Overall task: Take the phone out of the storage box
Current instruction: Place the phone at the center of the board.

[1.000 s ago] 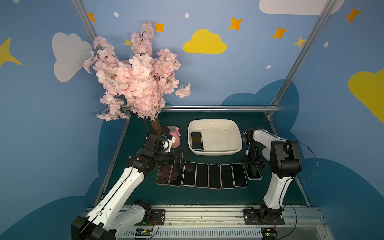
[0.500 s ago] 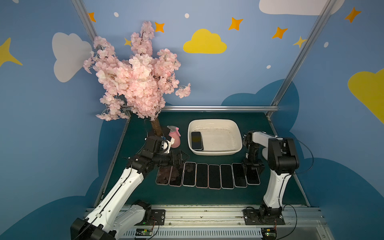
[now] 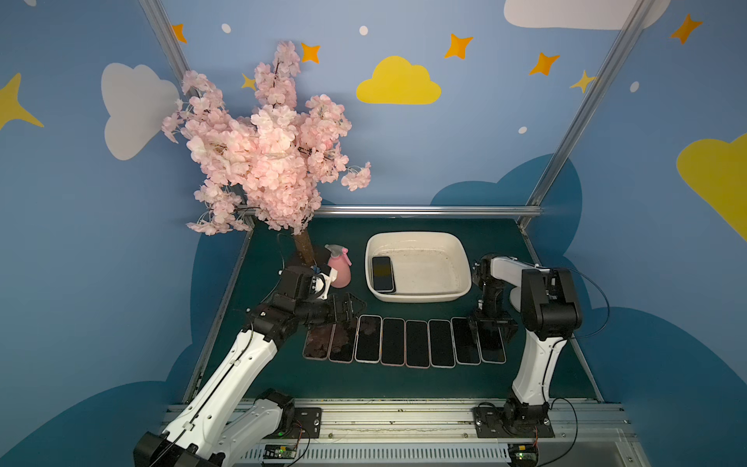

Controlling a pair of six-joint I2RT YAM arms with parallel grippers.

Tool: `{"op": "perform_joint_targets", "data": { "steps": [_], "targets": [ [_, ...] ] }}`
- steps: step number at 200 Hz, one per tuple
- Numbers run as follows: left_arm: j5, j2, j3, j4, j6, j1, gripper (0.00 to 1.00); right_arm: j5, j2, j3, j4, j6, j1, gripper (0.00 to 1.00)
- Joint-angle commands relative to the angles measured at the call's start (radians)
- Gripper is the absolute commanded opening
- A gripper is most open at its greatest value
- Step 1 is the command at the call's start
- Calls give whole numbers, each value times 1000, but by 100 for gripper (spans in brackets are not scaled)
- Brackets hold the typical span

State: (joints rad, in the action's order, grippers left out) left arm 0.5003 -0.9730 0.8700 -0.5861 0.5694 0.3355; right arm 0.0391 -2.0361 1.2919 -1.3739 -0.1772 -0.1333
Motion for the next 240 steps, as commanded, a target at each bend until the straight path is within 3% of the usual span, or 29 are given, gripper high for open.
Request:
{"op": "perform_joint_targets", "data": {
  "steps": [1, 67, 149, 188, 240],
  "targets": [
    [2, 11, -14, -2, 4, -5, 99, -11, -3, -13, 9, -12, -8, 99],
    [-5, 1, -5, 8, 7, -8, 99, 14, 145, 66, -54, -18, 25, 99],
    [33, -150, 68, 117, -7, -15, 99, 16, 283, 421, -257, -3, 62, 99],
    [33, -213, 81, 153, -21, -3, 99, -159, 276, 606, -226, -10, -26, 99],
    [14, -302, 133, 140, -37, 24, 99, -487, 161, 637, 85, -127, -220, 98]
  ]
}}
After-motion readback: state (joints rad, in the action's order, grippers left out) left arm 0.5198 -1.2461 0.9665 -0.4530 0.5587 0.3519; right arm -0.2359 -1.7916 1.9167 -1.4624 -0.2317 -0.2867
